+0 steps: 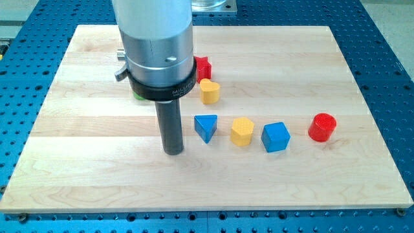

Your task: Push the yellow heart vertically top to the yellow hexagon

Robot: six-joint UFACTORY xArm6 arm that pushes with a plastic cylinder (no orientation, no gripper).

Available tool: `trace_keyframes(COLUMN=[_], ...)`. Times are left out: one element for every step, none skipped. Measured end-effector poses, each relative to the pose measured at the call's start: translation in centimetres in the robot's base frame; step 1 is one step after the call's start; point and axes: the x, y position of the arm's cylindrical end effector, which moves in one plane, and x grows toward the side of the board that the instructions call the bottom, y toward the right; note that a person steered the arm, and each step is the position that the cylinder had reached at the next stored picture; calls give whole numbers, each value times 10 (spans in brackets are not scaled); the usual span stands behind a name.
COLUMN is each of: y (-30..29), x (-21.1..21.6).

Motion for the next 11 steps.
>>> trace_keyframes(y=[36,45,39,1,88,140,146,228,207,164,147], x=[-22,-49,-82,-118,-137,-153,-176,-141,-117,-121,-124])
